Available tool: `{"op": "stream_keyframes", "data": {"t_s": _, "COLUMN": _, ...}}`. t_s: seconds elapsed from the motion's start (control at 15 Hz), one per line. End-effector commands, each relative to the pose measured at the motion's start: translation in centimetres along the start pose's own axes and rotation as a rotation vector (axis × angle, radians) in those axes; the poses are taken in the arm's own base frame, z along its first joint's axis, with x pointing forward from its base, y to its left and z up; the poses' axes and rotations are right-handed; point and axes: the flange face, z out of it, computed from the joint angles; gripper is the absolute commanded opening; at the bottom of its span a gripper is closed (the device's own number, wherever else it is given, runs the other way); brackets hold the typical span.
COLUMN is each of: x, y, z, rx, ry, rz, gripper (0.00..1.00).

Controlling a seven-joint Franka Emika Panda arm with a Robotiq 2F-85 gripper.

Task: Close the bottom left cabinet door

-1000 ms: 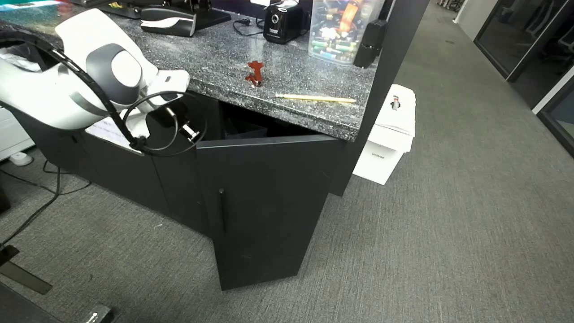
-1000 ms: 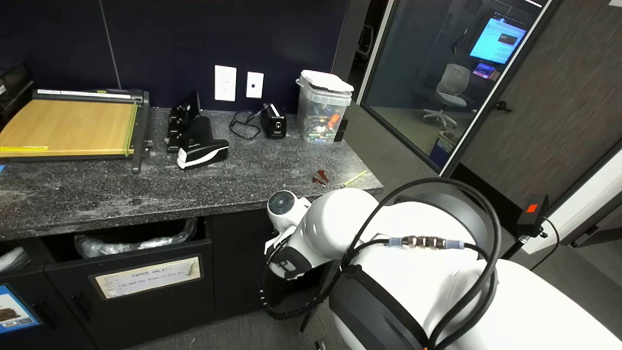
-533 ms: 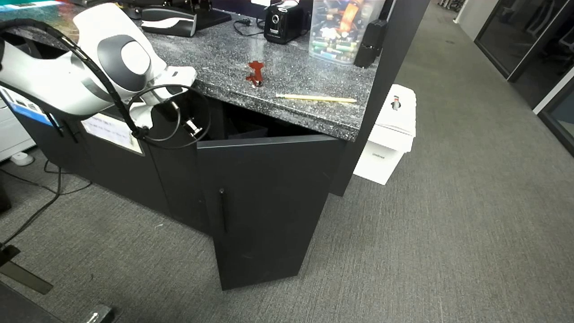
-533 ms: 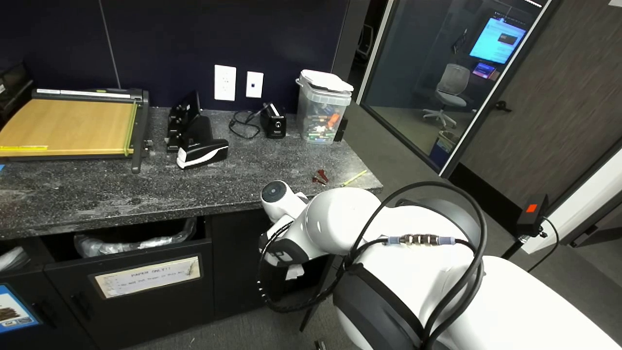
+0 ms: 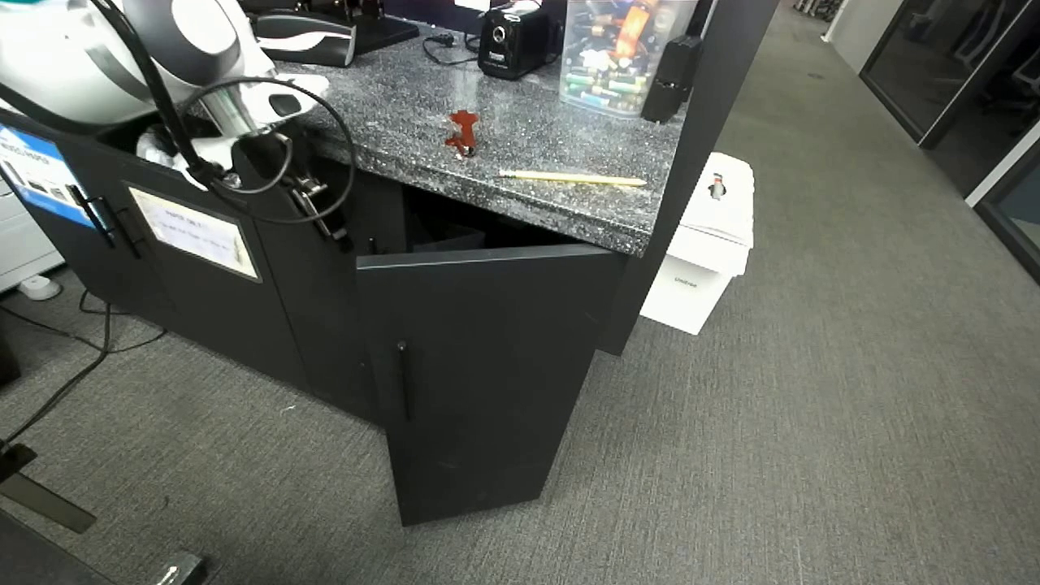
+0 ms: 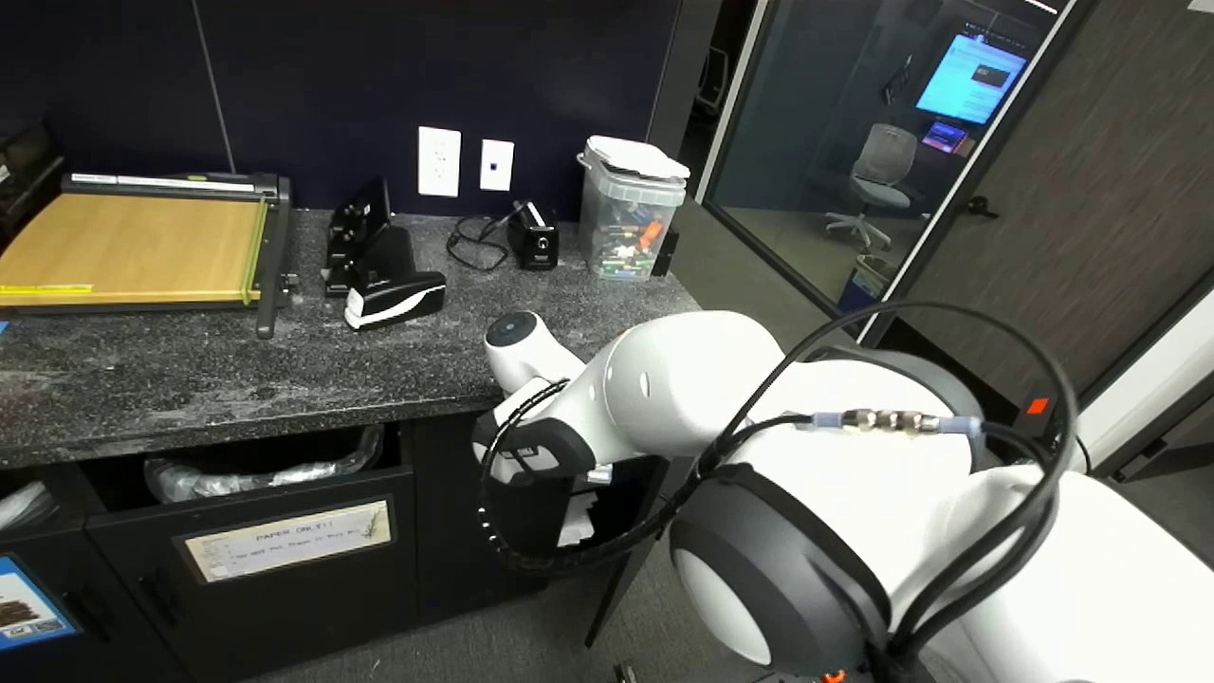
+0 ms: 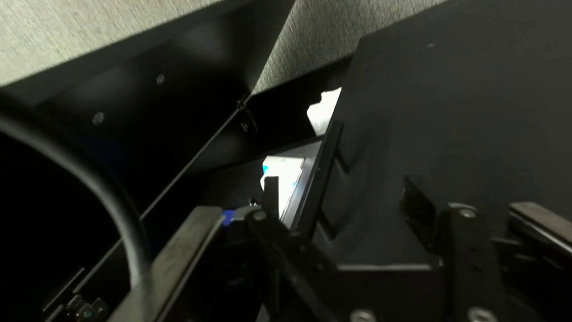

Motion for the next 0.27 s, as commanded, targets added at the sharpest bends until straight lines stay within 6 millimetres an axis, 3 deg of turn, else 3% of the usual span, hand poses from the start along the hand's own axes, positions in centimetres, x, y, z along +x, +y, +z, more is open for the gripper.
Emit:
{"op": "stream_keyframes", "data": {"t_s": 0.0, "x": -4.0, "y": 2.0, "z": -5.8, "rx": -0.032, "ry": -0.182, "rz": -0.076, "gripper": 0.99}}
{"op": "stream_keyframes", "data": {"t_s": 0.07, "x": -1.8, "y": 0.1, "z": -2.8, "rx": -0.019, "ry": -0.096, "rz": -0.031, "gripper": 0.84}}
{"op": "stream_keyframes", "data": {"t_s": 0.2, "x": -3.1, "y": 0.7, "z": -5.1, "rx": -0.025, "ry": -0.149, "rz": -0.05, "gripper": 0.99}}
